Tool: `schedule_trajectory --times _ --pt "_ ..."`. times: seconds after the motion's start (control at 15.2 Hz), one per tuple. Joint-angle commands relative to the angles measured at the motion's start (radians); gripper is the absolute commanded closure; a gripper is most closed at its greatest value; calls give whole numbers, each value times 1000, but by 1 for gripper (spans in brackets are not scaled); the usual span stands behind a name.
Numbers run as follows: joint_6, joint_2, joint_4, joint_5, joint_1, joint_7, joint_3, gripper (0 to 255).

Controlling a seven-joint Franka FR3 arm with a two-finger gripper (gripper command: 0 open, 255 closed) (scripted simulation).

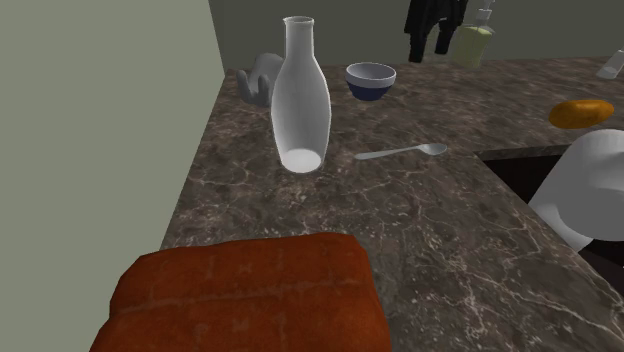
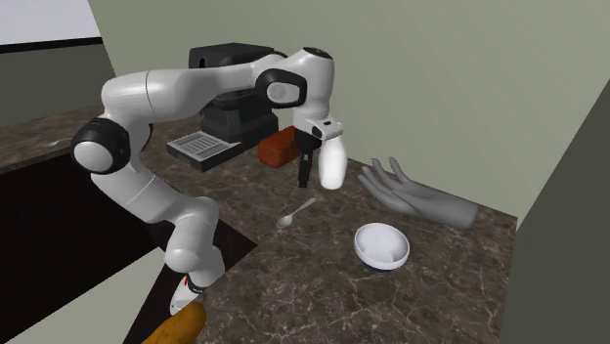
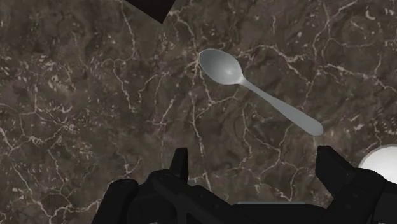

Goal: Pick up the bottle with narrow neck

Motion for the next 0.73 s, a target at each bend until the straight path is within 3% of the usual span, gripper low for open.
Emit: schedule_trajectory --times 0.0,0.66 --pt "2 46 51 16 10 35 33 0" --pt "-50 348 435 24 54 220 191 0"
